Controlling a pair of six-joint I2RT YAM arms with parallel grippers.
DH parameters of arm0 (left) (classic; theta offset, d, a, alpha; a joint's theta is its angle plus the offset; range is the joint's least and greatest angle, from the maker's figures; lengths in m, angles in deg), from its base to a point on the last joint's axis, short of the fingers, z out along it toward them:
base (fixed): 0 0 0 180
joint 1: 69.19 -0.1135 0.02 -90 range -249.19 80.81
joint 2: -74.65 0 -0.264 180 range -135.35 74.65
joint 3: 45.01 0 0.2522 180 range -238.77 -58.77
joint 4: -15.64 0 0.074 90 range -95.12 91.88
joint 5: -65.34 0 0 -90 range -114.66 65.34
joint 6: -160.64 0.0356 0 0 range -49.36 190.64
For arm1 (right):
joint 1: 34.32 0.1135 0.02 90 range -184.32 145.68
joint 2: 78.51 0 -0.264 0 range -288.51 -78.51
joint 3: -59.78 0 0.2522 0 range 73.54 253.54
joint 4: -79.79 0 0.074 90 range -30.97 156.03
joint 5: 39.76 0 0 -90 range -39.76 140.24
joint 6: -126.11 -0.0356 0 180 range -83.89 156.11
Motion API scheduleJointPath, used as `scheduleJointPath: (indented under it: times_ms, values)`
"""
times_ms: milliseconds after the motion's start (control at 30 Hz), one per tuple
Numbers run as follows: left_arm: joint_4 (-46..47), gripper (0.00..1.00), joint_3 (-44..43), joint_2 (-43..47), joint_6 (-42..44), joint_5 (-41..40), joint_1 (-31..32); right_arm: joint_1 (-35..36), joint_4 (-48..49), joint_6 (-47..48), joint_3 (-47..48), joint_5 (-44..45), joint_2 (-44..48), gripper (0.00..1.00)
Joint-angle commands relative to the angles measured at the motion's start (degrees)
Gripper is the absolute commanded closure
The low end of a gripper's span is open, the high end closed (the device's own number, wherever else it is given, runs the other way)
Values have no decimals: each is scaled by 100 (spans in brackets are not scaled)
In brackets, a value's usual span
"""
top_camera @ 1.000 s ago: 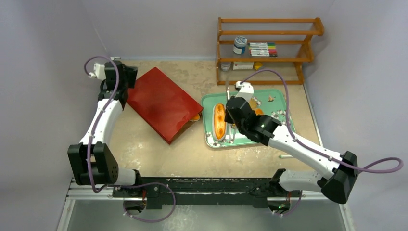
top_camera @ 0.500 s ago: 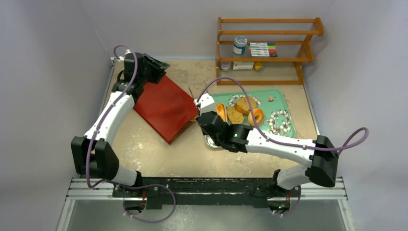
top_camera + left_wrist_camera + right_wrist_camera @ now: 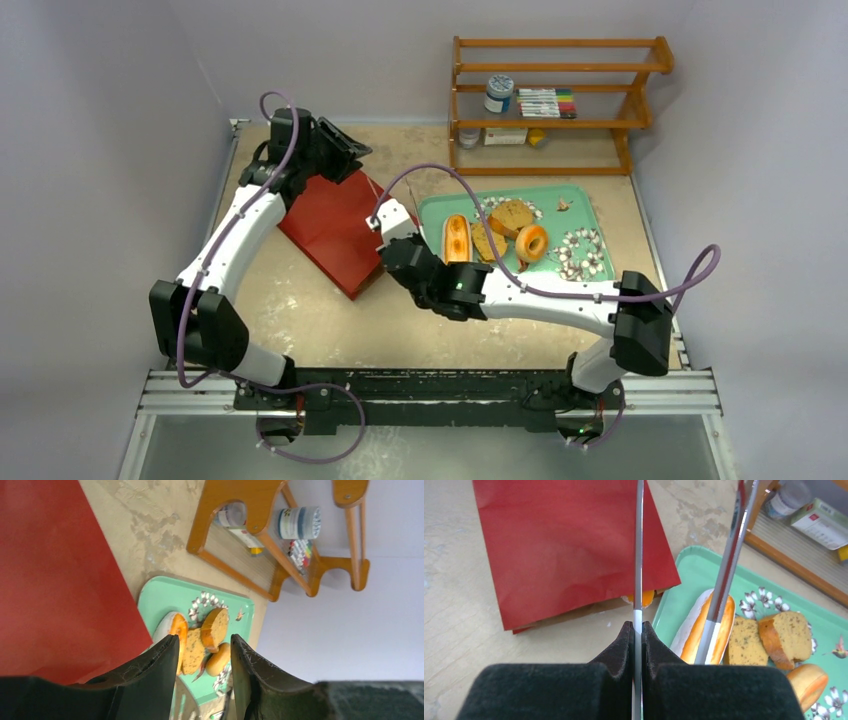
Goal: Take the fake bread out of the paper bag
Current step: Pick up the clamp from the container.
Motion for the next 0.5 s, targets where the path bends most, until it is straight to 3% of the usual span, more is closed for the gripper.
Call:
scheduleJointPath:
  times_ms: [0, 467]
  values:
    - [-450, 58, -306, 152, 366, 134, 32, 34, 492, 431, 408, 607, -34, 100]
    - [-869, 61, -436, 186, 586, 331, 91, 86, 992, 1049, 725, 677, -487, 100]
